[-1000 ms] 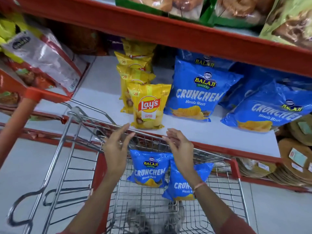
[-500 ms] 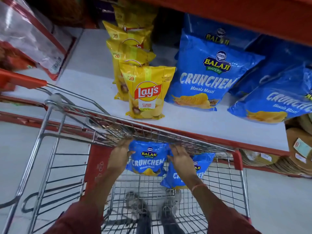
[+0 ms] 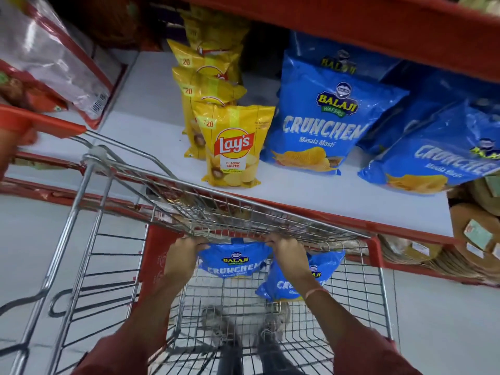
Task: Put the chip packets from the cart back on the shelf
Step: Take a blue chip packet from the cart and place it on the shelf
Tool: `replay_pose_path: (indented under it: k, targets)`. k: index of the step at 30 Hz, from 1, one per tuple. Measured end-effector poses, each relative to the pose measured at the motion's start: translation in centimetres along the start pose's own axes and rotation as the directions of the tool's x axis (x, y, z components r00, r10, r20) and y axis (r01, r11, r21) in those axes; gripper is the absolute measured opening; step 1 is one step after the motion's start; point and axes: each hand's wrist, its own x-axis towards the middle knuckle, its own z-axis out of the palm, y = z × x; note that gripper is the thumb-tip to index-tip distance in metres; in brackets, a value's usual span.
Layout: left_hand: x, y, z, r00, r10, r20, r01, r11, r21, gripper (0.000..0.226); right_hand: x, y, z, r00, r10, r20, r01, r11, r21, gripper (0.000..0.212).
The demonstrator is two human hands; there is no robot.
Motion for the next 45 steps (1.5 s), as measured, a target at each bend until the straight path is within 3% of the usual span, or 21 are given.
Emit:
replay_pose_path:
  k: [4,9,16,21,27,35,38,41,43,45]
  targets:
    - [-2.6,2.3,-3.7,0.984,0.087,-0.155,-0.111,0.982,-0.153,0.014,-3.1,-0.2,-4.3,0.963,-0.035,-0.266,0.097,0.97,0.222,0.006]
    - [-4.1,7.9,-9.6,0.94,0.134,-0.313,-0.25,0.897,-0.364,0.021,-6.1,-0.2,-11.6,0.847,-0.065,-0.527,0.269,0.909,0.319,0.011]
    - [-4.3,17.1,-14.8,0.844,0.238,-0.481,-0.471,0.759,-0.45,0.026,-9.0,1.7,-22.2,0.667,0.018,-0.745,0.39,0.844,0.369,0.006]
    - [-3.0,22.5,-15.2,0.787,0.309,-0.534,-0.562,0.717,-0.413,0.03,-9.7,4.7,-26.7,0.614,0.085,-0.785,0.42,0.807,0.416,0.006]
    - [-0.3,27.8,-14.7,0.761,0.359,-0.541,-0.61,0.68,-0.407,0.013,-8.2,8.2,-29.7,0.568,0.146,-0.81,0.388,0.82,0.42,0.006]
    - [3.3,27.2,-11.1,0.836,0.344,-0.428,-0.509,0.778,-0.369,0.013,-4.1,10.9,-26.6,0.676,0.236,-0.698,0.224,0.837,0.5,0.007]
    - [1.9,26.5,-9.7,0.81,0.256,-0.528,-0.488,0.793,-0.364,0.035,-4.6,10.8,-25.0,0.603,0.282,-0.746,0.194,0.855,0.481,0.033]
    - [-1.3,25.4,-7.2,0.736,0.203,-0.646,-0.518,0.784,-0.343,0.034,-6.0,10.3,-22.1,0.496,0.276,-0.823,0.236,0.87,0.434,0.039]
    - [-2.9,24.1,-4.5,0.746,0.21,-0.632,-0.515,0.783,-0.348,0.031,-7.1,10.3,-18.7,0.533,0.265,-0.804,0.23,0.869,0.439,0.032]
    - [-3.6,22.2,-1.4,0.806,0.217,-0.551,-0.468,0.803,-0.37,0.031,-7.8,10.7,-14.6,0.632,0.259,-0.731,0.198,0.858,0.475,0.026]
